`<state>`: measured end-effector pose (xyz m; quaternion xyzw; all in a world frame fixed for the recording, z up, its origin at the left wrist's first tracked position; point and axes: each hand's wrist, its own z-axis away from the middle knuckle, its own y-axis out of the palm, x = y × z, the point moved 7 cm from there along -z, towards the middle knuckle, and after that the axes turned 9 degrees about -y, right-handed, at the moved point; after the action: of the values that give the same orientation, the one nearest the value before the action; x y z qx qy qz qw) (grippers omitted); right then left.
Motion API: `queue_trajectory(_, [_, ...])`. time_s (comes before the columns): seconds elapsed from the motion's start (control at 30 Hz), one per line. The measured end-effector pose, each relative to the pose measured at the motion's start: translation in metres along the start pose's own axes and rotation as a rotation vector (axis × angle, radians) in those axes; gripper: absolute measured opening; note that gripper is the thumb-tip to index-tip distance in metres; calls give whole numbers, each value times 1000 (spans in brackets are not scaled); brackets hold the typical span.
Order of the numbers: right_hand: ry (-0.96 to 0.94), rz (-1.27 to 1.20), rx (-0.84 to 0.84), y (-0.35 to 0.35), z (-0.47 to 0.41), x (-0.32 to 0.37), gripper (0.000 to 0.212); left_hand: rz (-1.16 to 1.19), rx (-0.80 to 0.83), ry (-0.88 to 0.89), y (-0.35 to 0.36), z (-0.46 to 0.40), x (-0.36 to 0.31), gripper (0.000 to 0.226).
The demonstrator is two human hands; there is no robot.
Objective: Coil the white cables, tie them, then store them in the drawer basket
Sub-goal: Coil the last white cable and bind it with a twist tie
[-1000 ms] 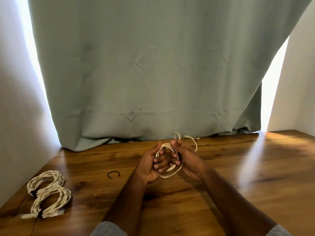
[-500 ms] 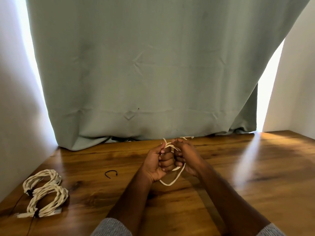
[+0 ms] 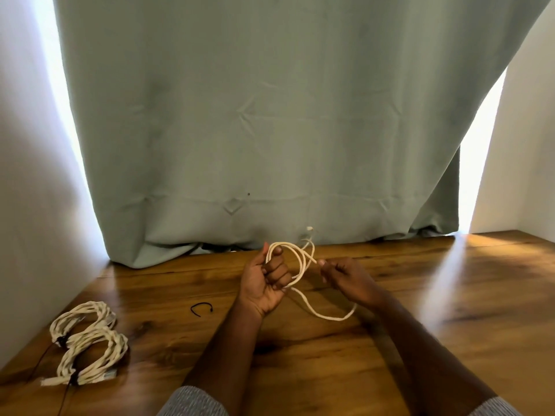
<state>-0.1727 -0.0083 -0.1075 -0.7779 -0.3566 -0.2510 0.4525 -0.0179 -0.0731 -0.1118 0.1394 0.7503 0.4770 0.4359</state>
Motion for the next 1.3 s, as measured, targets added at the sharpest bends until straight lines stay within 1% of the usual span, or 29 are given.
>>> queue_trajectory(0.07, [-35,161,77,-1,-1,1,43,-9,-12,5,0,0,3,44])
queue_trajectory(0.17, [-11,305,177,0,-1,9,42,-45,-23,15,-1,-2,5,53])
queue_trajectory(0.3, [1,477,250,-8,-2,18,42,-57,-66,44,-5,-6,5,57])
queue_trajectory(0.33, [3,534,263,-12,-2,20,38,-62,-78,61,-5,-6,3,56])
queue_trajectory(0.37, [1,585,254,-19,-1,21,30,-71,-87,79,-4,-6,2,56])
queue_trajectory(0.43, [-23,626,169,-33,4,28,11,-88,-95,100,-4,-5,-1,55])
queue_trajectory(0.47, [-45,634,126,-38,7,31,16,-92,-99,97,-5,-5,-2,54])
queue_trajectory(0.53, [-84,702,121,-41,15,37,30,-99,-113,80,-7,-4,1,53])
queue_trajectory(0.63, [-54,1039,210,-39,20,38,36,-124,-149,59,-8,-6,8,52])
queue_trajectory(0.67, [-20,1091,263,-38,22,40,37,-131,-158,52,-7,-6,11,53])
queue_trajectory(0.73, [64,1087,391,-33,27,43,45,-136,-170,42,-6,-6,14,52])
queue_trajectory(0.8, [119,1123,529,-25,35,44,57,-139,-164,25,-2,-6,20,51])
queue_trajectory(0.9, [156,1196,644,-27,49,51,68,-127,-143,-6,7,-8,30,51])
queue_trajectory(0.97, [135,1259,664,-41,54,64,69,-104,-92,-22,20,-11,37,52])
queue_trajectory(1.03, [94,1339,653,-60,56,80,65,-85,-29,-34,40,-13,43,54])
queue_trajectory(1.13, [19,1403,642,-75,60,101,62,-41,27,-16,65,-15,42,56])
queue_trajectory(1.23, [-41,1328,598,-77,61,119,56,54,33,37,72,-16,35,53])
queue_trajectory(1.3, [-23,1243,592,-70,63,122,50,93,17,43,71,-16,36,47])
